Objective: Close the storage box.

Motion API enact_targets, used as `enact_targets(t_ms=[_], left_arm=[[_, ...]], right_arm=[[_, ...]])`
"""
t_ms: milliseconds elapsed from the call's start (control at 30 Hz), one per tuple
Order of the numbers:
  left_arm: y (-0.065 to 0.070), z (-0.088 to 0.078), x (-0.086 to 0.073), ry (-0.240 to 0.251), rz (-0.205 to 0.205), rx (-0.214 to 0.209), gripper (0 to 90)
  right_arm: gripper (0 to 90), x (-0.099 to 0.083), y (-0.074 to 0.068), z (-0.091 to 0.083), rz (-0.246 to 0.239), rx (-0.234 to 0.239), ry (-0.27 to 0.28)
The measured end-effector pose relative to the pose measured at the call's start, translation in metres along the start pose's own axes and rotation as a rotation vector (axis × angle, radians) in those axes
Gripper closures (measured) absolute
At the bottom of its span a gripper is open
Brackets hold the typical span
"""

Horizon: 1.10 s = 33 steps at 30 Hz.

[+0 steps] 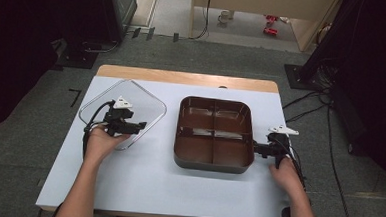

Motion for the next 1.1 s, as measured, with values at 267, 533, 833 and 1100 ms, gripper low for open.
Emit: enact_targets(t_ms=[267,533,833,1100], left_arm=[[-0.016,-0.006,0.004,0.008,-0.012,0.018,32.6],[-0.036,-0.011,0.010,0.026,-0.044,0.024,33.8],[-0.058,-0.002,0.009,0.034,-0.070,0.081,35.1],[-0.073,0.011,0.003,0.024,-0.103,0.108,37.6]], right_arm=[[11.0,0.000,0.000,0.000,0.000,0.000,0.000],[11.0,0.000,0.000,0.000,0.000,0.000,0.000],[11.0,0.000,0.000,0.000,0.000,0.000,0.001],[11.0,0.000,0.000,0.000,-0.001,0.000,0.001]])
Point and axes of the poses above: each handheld gripper's, and its own axes: z roughly forward along the jaws, x roughly out of its top, y roughly to its right, the point moved 5 cm from there along z, roughly forward along the jaws, and after that the axes turned 2 degrees about x, right-handed, at the moved point
